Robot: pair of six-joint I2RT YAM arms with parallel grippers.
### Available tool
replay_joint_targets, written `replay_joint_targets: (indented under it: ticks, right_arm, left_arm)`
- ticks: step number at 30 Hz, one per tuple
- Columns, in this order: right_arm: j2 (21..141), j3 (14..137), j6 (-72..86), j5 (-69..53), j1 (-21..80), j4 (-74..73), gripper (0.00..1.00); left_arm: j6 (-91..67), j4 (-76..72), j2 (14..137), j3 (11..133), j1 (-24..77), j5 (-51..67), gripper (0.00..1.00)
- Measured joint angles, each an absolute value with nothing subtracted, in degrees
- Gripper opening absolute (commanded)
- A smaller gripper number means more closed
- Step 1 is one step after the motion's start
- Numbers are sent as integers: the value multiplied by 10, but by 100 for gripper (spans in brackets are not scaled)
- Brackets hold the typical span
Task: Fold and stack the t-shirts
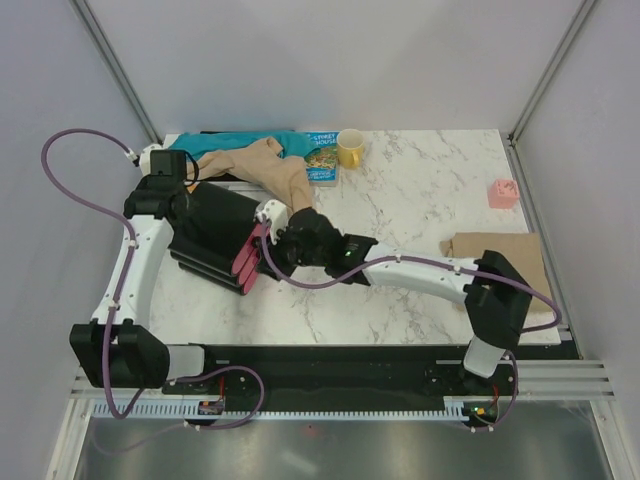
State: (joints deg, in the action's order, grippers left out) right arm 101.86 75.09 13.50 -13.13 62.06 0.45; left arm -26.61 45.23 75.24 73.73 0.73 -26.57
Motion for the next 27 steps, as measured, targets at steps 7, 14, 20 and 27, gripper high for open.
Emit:
replay_joint_targets:
  ticks: [7, 14, 20, 27]
  right_arm:
    - [1027, 805, 86, -100, 524, 3, 47]
    - [1214, 926, 41, -78, 446, -18, 60]
    - [1231, 938, 36, -78, 411, -36, 63]
    - [1273, 1043, 45, -114, 399, -29, 66]
  left_arm:
    - [-279, 454, 724, 705, 10, -233, 39]
    - [-287, 452, 668, 650, 21, -234, 41]
    - [-287, 449, 649, 634, 21, -239, 40]
    - [-287, 434, 649, 627, 21, -241, 41]
